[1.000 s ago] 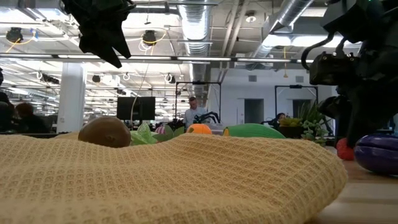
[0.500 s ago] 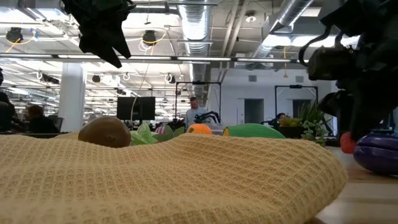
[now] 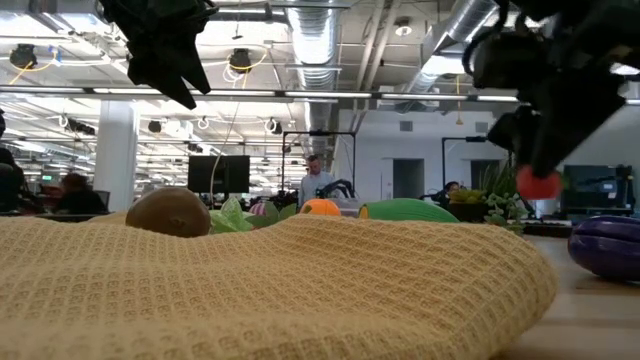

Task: Pick and placing Produce into tupperware
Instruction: Put the right strawberry in the transparent bin

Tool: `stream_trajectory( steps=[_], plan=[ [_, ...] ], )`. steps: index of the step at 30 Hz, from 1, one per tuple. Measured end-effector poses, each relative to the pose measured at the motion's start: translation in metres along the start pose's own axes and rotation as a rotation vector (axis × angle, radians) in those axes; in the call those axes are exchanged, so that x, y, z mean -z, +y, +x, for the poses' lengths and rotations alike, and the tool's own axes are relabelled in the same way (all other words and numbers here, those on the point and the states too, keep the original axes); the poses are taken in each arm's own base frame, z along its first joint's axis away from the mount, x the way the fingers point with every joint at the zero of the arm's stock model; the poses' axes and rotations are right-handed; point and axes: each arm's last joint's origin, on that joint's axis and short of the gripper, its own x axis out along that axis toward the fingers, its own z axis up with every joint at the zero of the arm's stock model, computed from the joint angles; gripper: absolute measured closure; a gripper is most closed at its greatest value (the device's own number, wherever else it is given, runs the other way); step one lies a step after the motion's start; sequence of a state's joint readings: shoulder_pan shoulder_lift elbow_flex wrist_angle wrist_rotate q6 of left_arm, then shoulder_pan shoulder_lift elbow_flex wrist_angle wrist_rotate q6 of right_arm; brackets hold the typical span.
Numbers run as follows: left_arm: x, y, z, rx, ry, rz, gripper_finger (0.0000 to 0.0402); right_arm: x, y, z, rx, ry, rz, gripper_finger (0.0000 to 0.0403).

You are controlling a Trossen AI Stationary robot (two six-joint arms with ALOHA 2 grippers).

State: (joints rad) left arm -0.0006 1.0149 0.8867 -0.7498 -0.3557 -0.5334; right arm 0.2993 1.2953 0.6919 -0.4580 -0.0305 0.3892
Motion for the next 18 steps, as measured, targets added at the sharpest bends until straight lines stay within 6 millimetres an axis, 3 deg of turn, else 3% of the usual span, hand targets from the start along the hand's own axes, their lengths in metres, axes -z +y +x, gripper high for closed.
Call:
stream_trajectory(
  steps=[11,18],
  plan=[
    [0.0,0.0,0.0,0.0,0.0,0.034,0.0102,-0.041,-0.01,-0.031,0.034,-0.075,-0.053,0.0244],
    [0.0,0.0,0.0,0.0,0.0,0.059,0.0102,-0.058,-0.034,-0.043,0.093,-0.129,-0.048,0.0242]
  ],
)
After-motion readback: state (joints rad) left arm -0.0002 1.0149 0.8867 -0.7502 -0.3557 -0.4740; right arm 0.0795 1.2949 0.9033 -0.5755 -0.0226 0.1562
